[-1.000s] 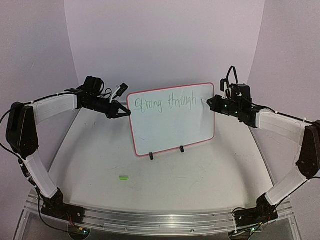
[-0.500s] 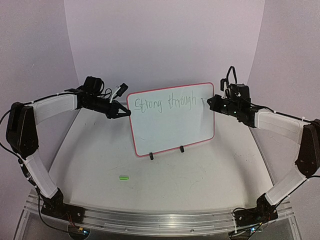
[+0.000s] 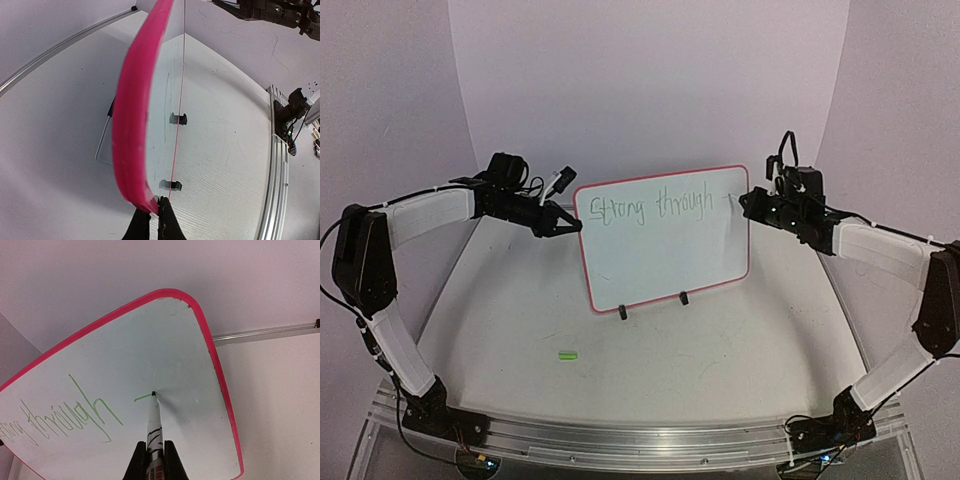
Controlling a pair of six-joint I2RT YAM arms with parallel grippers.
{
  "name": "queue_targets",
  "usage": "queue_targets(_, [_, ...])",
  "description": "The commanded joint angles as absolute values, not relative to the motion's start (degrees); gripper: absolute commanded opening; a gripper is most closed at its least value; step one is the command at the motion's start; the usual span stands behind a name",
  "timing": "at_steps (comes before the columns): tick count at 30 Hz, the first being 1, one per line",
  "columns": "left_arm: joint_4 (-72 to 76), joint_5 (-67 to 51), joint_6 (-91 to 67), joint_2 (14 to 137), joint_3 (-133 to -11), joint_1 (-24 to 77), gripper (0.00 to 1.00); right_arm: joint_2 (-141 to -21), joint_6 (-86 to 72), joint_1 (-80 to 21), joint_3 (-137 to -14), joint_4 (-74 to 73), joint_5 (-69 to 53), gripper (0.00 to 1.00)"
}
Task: Write a sentence on the whiteboard
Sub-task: Write a sentence at the center of the board.
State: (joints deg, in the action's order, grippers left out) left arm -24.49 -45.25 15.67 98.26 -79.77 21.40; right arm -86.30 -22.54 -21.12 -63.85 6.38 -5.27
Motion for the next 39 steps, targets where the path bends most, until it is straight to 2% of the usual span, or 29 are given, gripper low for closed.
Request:
queue_targets(1, [-29.9, -41.1, 20.3, 99.7, -79.5, 22.5, 0.00, -81.9, -23.2, -20.9, -64.2, 8.3, -6.2, 0.00])
queue_targets(16, [-30.0, -41.1, 20.4, 99.6, -79.4, 22.6, 0.00, -88.0, -21.8, -20.8, -69.7, 8.8, -6.7, 0.00])
queue_targets(39, [-29.8, -41.3, 20.3, 99.9, -79.5, 22.6, 0.00, -85.9, -24.2, -20.8, -61.1, 9.1, -5.8, 0.00])
